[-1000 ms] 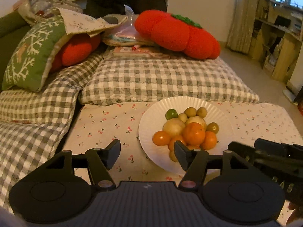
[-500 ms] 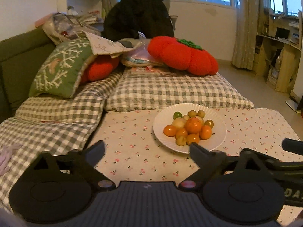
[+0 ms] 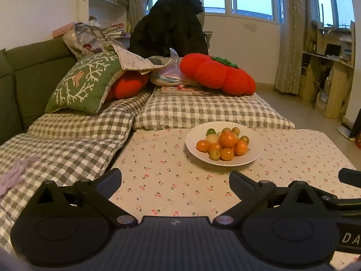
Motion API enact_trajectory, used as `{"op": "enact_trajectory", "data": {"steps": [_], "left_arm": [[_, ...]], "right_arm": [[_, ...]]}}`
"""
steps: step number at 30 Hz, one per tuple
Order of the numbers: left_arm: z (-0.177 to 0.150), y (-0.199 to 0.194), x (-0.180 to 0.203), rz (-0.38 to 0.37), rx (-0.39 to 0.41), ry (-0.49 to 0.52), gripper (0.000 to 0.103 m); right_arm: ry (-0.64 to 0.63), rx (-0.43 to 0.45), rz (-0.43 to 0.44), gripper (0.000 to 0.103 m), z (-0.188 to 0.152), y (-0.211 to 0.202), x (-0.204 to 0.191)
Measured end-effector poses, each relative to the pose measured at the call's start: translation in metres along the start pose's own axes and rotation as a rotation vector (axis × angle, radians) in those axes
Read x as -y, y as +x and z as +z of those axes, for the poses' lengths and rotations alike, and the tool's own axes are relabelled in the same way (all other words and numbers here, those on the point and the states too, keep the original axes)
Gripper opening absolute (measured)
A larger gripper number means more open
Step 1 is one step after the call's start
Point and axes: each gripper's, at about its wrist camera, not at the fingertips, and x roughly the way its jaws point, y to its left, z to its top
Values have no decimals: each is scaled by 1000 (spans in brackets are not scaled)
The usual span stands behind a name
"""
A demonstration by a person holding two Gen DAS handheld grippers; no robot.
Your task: Organize fruits
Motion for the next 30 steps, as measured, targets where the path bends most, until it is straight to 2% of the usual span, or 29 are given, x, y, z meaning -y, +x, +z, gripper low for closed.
{"op": "enact_trajectory", "data": {"steps": [8,14,23,30], "left_arm": [[-4,-13,0,16,84,35,91],[-9,3,-3,-33,54,27,91],[-13,12,-3,-41,63,41,91],[-16,22,-9,-64,27,19,91]], "right_arm": [[-15,35,13,103,-5,-6,-3],[-42,19,-13,103,-8,7,-1],[-53,-3,-19,103,-14,16,1],[-64,-20,-19,103,-15,21,-1]]}}
